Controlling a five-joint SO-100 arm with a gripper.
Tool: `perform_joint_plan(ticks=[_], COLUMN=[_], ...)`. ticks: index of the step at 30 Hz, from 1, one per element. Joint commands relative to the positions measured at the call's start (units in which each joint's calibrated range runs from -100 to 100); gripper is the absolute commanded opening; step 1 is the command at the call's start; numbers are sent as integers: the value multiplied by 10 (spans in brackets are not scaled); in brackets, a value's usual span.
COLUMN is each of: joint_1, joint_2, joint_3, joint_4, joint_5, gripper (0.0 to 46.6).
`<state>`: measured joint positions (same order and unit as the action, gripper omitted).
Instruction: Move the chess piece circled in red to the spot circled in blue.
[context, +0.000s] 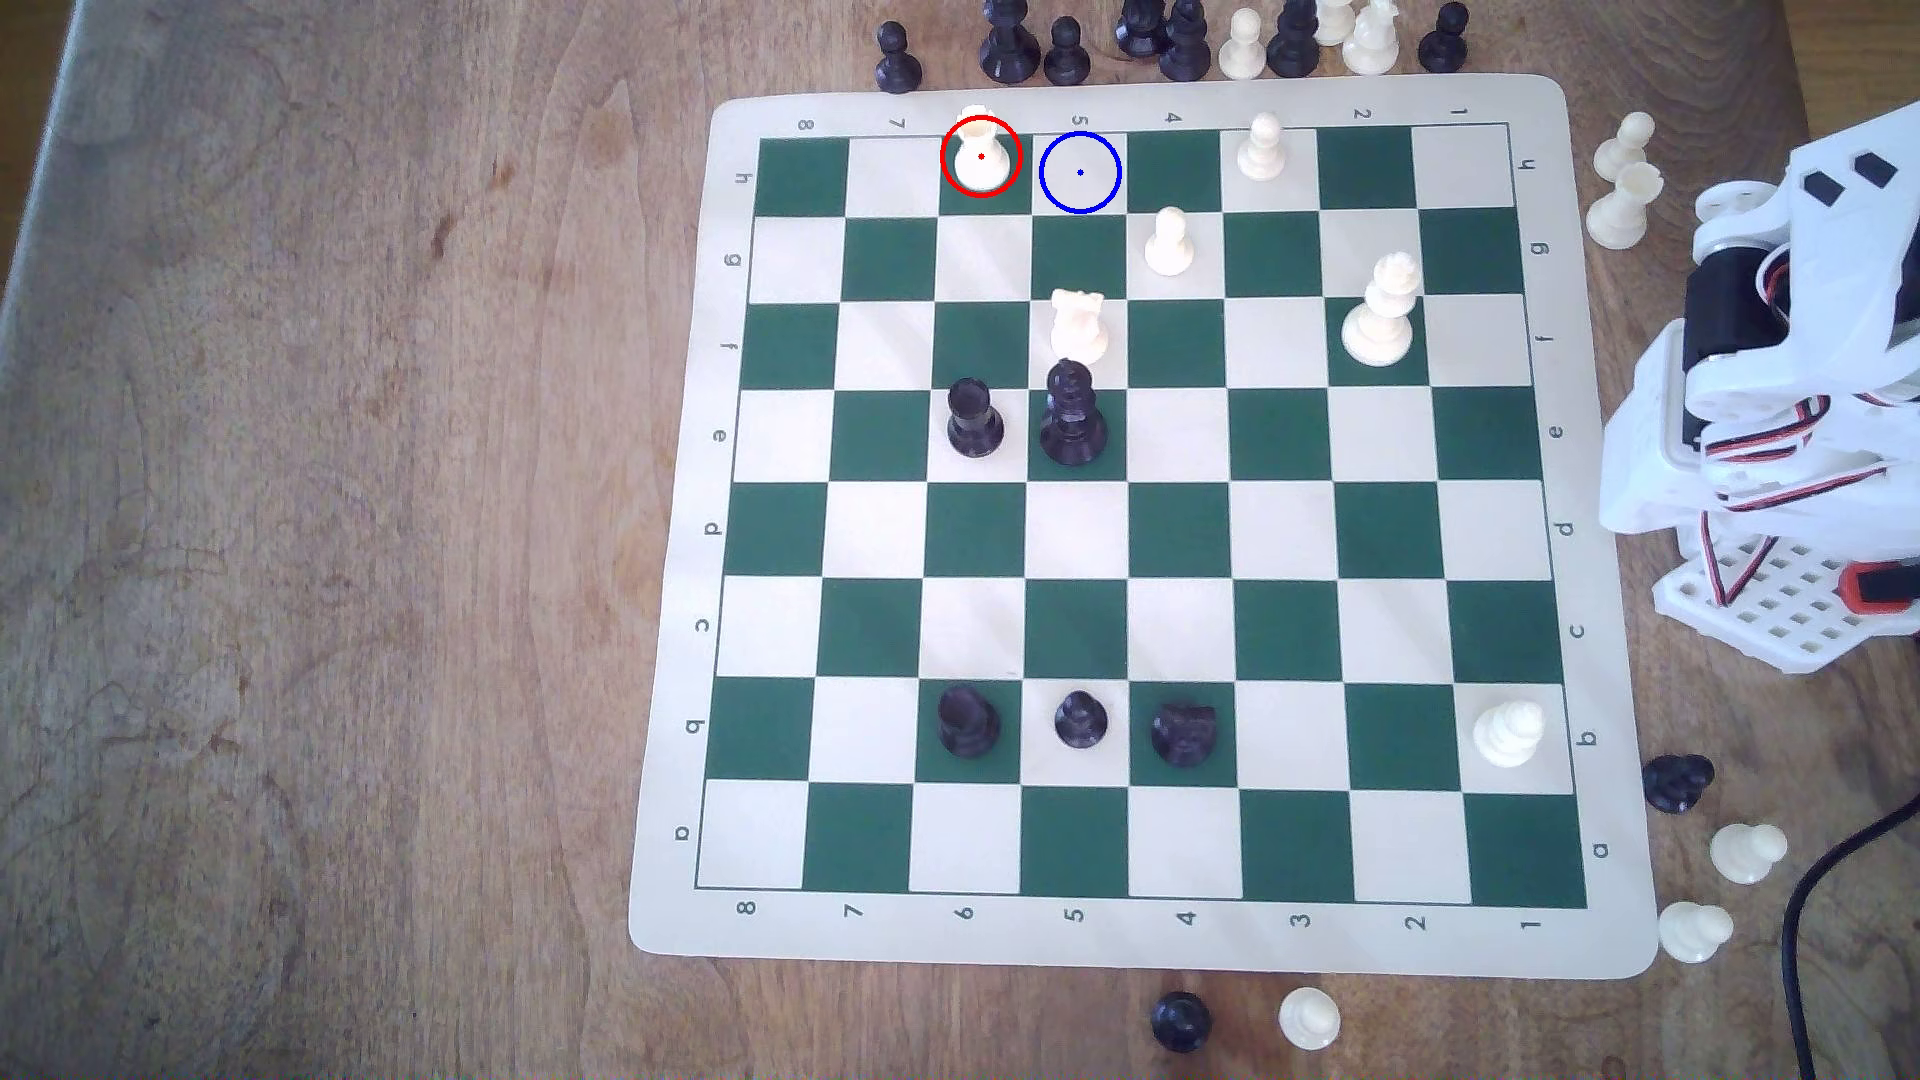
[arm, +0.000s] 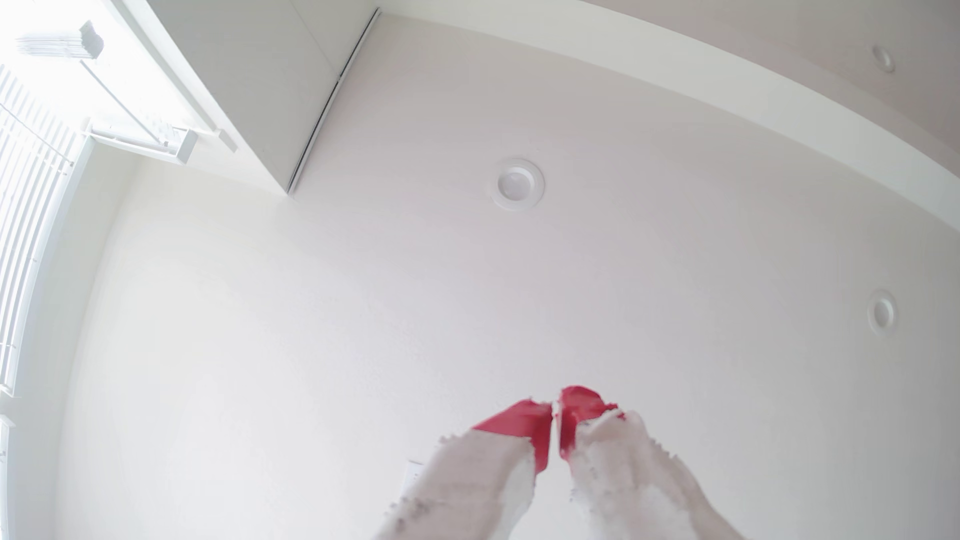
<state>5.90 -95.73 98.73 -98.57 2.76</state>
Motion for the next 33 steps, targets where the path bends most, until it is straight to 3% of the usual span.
perform_joint_plan(ticks=[1,7,12,22,28,33], joint_1=[60,65,89,116,142,128], joint_2=[-1,-1,-1,-1,-1,46], joint_3=[12,-5,-102,-252,-288,-308], joint_4=[9,214,532,953,1122,1200], joint_5=[3,0,-1,-1,-1,-2], gripper=[2,2,2,2,6,2])
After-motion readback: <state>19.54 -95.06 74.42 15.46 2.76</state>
